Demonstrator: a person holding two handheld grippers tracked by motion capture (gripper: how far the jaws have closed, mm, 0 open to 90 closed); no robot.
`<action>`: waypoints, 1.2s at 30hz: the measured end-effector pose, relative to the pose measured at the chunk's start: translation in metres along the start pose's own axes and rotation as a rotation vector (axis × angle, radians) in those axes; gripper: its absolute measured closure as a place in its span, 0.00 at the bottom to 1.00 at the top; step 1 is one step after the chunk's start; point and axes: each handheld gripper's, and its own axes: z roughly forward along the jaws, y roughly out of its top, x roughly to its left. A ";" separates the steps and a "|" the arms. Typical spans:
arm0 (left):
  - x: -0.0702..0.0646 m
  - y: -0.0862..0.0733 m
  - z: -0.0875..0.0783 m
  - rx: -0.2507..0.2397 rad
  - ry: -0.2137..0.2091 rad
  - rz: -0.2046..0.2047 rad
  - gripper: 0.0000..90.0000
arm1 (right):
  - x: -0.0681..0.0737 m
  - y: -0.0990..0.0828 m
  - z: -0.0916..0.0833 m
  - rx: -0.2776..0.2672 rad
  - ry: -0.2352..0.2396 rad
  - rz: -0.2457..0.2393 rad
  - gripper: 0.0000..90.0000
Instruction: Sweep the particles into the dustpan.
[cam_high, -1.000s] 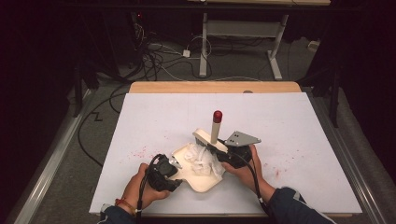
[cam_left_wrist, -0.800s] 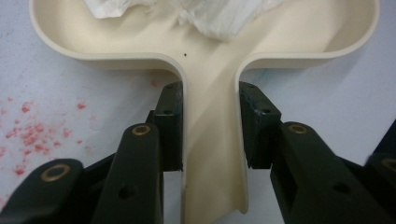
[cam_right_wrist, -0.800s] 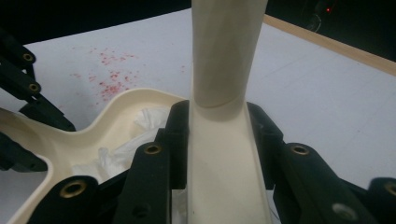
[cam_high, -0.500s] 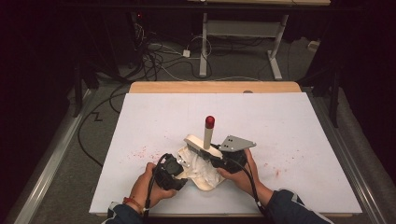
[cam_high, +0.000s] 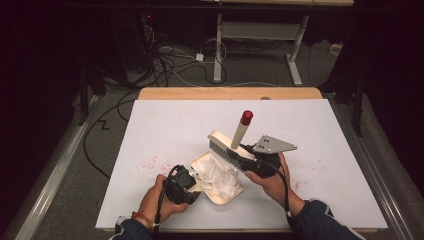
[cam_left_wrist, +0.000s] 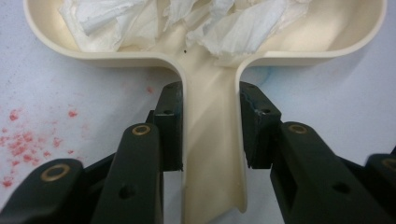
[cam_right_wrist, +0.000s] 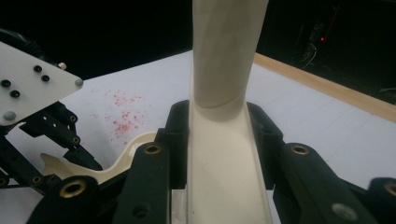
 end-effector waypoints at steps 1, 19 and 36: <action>0.000 0.000 0.000 0.001 -0.002 -0.002 0.70 | -0.002 0.000 -0.002 -0.004 -0.003 0.001 0.75; -0.001 -0.001 0.004 0.014 0.004 0.004 0.70 | -0.031 -0.035 -0.037 0.184 -0.106 0.000 0.75; -0.003 0.002 0.008 0.005 0.015 0.007 0.70 | 0.005 -0.036 -0.014 0.156 0.115 -0.042 0.75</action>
